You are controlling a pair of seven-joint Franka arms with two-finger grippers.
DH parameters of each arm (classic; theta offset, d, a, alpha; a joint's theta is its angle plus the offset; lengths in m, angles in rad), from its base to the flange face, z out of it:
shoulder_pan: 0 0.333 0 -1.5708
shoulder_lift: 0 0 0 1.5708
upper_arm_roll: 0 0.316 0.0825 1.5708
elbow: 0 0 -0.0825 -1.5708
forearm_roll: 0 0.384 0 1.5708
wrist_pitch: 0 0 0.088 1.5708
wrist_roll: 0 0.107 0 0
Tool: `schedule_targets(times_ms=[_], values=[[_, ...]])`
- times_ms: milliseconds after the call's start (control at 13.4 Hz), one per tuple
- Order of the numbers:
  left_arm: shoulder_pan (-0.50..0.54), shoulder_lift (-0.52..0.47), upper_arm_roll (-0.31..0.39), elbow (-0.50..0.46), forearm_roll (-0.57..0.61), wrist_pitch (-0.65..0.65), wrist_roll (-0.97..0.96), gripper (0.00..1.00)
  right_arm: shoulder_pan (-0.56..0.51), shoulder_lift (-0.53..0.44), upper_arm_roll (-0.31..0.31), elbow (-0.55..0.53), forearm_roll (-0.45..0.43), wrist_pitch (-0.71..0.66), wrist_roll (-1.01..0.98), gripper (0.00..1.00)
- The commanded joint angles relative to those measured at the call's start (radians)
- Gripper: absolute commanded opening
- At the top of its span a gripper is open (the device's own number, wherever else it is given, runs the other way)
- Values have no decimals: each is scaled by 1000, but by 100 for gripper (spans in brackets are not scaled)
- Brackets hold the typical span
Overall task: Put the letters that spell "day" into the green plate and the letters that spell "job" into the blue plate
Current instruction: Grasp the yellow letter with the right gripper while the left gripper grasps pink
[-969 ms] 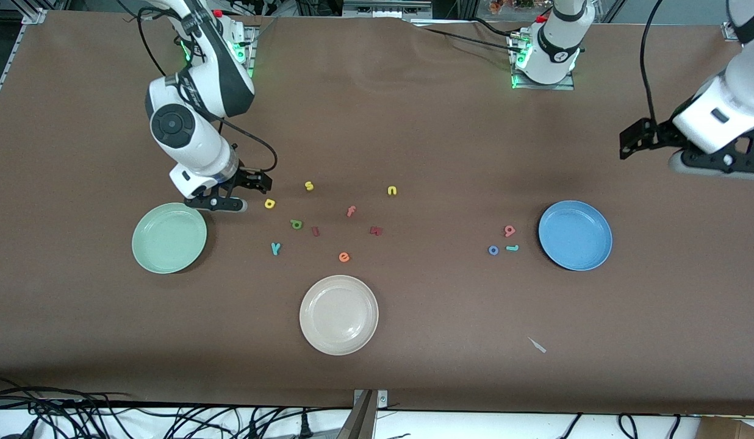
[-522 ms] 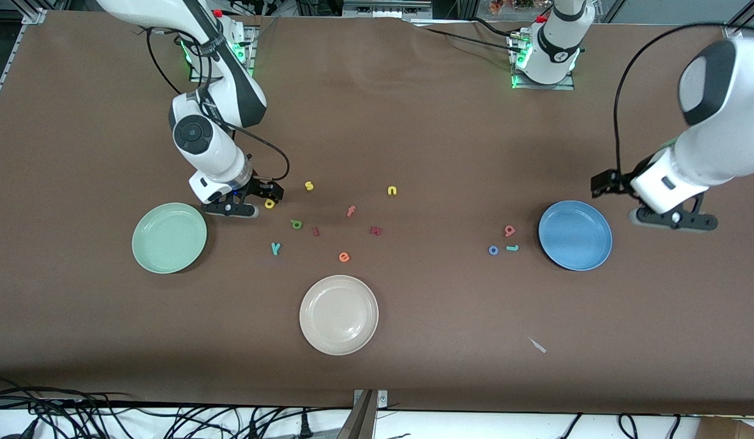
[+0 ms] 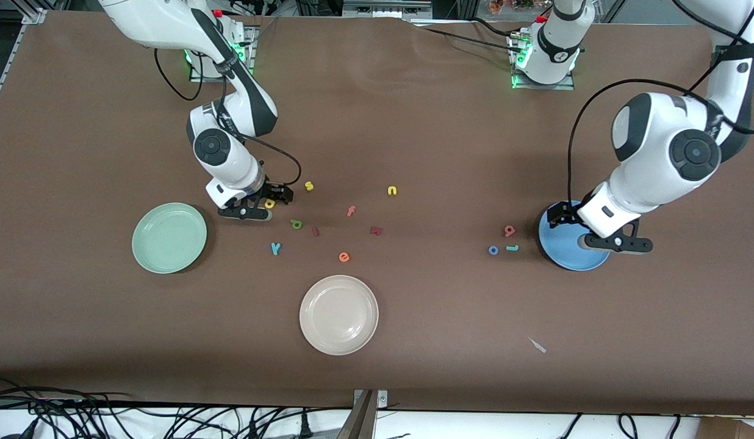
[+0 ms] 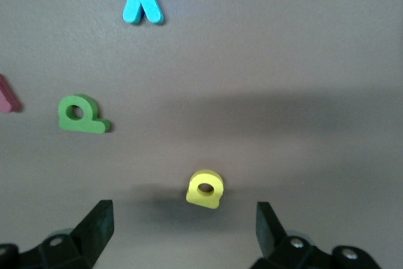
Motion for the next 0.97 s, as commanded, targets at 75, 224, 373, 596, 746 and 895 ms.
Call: schedule_targets(times_ms=[75, 224, 373, 596, 746, 895], values=[[-32, 102, 3, 3, -24, 142, -8, 100, 0, 20, -9, 3, -4, 14, 9, 100], [-54, 129, 3, -31, -26, 216, -8, 100, -7, 29, -10, 5, -5, 16, 7, 100], [-54, 126, 3, -106, -45, 282, -8, 100, -9, 40, -12, 5, -5, 16, 7, 99], [-69, 126, 3, -198, -136, 310, -7, 100, -9, 45, -12, 5, -4, 14, 7, 91], [-91, 135, 3, -247, -142, 372, -5, 100, -9, 46, -15, 6, -5, 11, 7, 84], [-95, 152, 2, -252, -142, 390, -5, 100, -9, 46, -15, 6, -5, 10, 6, 76]])
